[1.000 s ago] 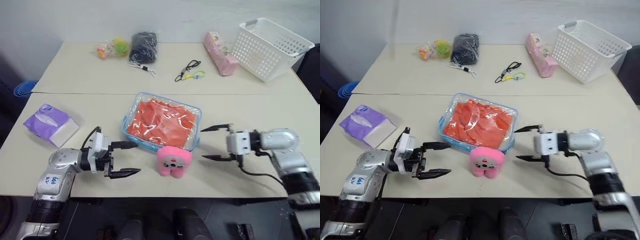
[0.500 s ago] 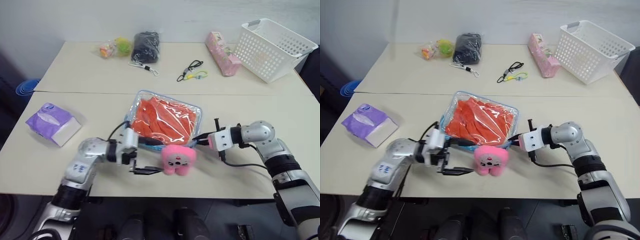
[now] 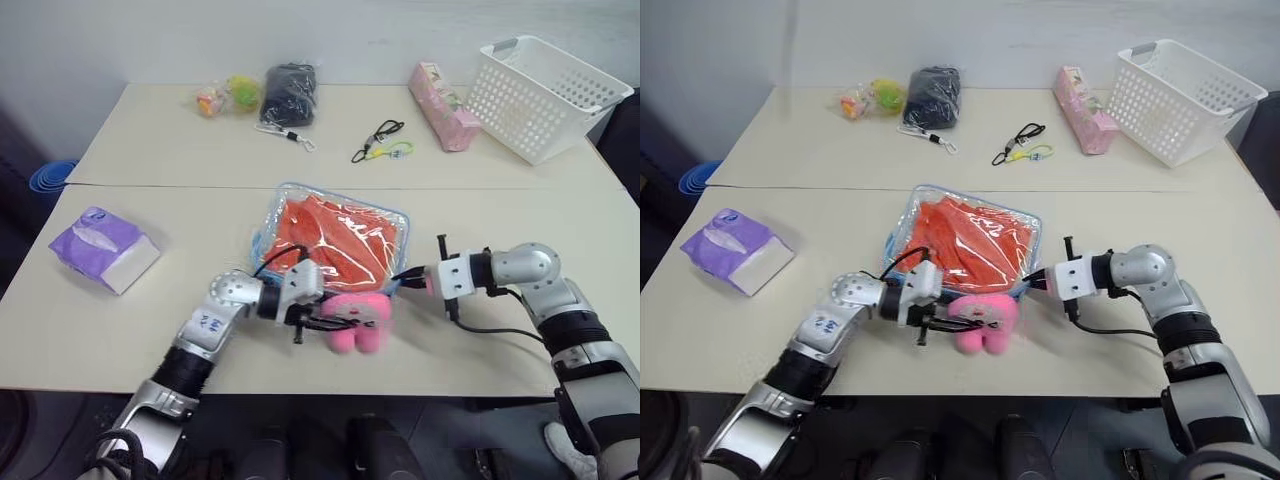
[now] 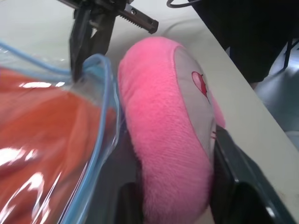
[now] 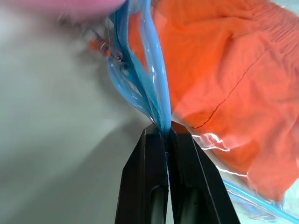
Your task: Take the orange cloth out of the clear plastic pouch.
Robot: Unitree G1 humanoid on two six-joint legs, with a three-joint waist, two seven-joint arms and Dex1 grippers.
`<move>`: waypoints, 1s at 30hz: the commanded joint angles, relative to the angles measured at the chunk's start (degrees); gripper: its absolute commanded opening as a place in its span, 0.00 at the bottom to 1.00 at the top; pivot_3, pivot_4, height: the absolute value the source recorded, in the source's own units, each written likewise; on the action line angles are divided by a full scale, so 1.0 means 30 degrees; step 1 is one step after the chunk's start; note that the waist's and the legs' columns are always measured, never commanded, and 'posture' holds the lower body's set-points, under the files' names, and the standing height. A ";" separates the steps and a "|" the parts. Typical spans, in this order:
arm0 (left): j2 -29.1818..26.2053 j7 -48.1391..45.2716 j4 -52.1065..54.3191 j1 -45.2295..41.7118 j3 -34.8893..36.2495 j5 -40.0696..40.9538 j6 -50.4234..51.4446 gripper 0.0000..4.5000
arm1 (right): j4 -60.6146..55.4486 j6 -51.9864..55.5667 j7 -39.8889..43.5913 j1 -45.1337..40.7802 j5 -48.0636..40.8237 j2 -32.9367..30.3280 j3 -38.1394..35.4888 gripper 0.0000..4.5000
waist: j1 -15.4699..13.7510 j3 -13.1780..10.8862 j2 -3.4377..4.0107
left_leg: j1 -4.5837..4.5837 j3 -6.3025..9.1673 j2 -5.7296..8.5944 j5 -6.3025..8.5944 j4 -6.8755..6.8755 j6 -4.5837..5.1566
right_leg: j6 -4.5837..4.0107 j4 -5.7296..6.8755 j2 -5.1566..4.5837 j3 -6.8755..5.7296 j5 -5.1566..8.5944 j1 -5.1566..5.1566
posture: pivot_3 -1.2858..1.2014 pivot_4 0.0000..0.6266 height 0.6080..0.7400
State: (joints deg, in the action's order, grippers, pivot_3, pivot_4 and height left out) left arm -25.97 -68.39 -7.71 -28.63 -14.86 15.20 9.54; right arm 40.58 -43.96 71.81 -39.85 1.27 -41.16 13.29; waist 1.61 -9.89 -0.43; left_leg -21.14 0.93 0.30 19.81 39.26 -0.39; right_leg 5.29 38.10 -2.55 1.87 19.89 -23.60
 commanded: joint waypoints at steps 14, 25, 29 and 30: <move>-0.6833 -0.0658 -0.8544 -0.3346 0.4414 -0.1427 -0.3393 0.03 | 0.0691 -0.2123 0.2906 0.1403 -0.3337 -0.2534 -0.1150 0.00 | 0.0009 -0.0001 0.0003 | -0.0003 0.0001 0.0005 0.0007 -0.0011 0.0013 | 0.0000 -0.0012 -0.0006 -0.0013 0.0000 0.0002 | 0.52 0.24 1.00; -0.5821 -0.1558 -1.3546 -0.6058 0.5173 -0.1197 -0.5283 0.30 | -0.2775 0.4943 0.4354 0.3337 -0.7392 -0.2651 -0.2459 0.06 | -0.0018 -0.0002 0.0002 | -0.0035 0.0013 0.0005 0.0011 -0.0009 0.0019 | 0.0000 0.0027 -0.0019 -0.0037 0.0000 -0.0014 | 0.52 0.24 1.00; -0.6017 -0.3802 -1.2373 -0.5535 0.5826 -0.0103 -0.5609 0.58 | -0.6552 0.7576 0.3725 0.6120 -0.8706 -0.3446 -0.4014 0.31 | -0.0099 -0.0002 0.0002 | -0.0060 0.0023 0.0004 0.0010 -0.0008 0.0016 | 0.0000 0.0085 -0.0027 -0.0041 0.0000 -0.0039 | 0.52 0.24 1.00; -0.6142 -0.4017 -1.2148 -0.5393 0.5951 -0.0046 -0.5770 0.66 | -0.7614 0.8202 0.3321 0.7007 -0.9155 -0.3597 -0.4651 0.40 | -0.0091 -0.0002 0.0002 | -0.0055 0.0036 0.0003 0.0011 -0.0009 0.0014 | 0.0000 0.0071 -0.0028 -0.0052 0.0000 -0.0034 | 0.52 0.24 1.00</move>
State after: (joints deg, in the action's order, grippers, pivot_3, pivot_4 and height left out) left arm -43.16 -78.81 -46.50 -45.09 1.11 13.34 -6.59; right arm 22.78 -22.01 82.98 -20.60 -23.10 -50.54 3.10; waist 1.34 -9.90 -0.42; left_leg -21.31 1.01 0.31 19.85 39.24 -0.35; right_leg 5.29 38.22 -2.64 1.72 19.89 -23.70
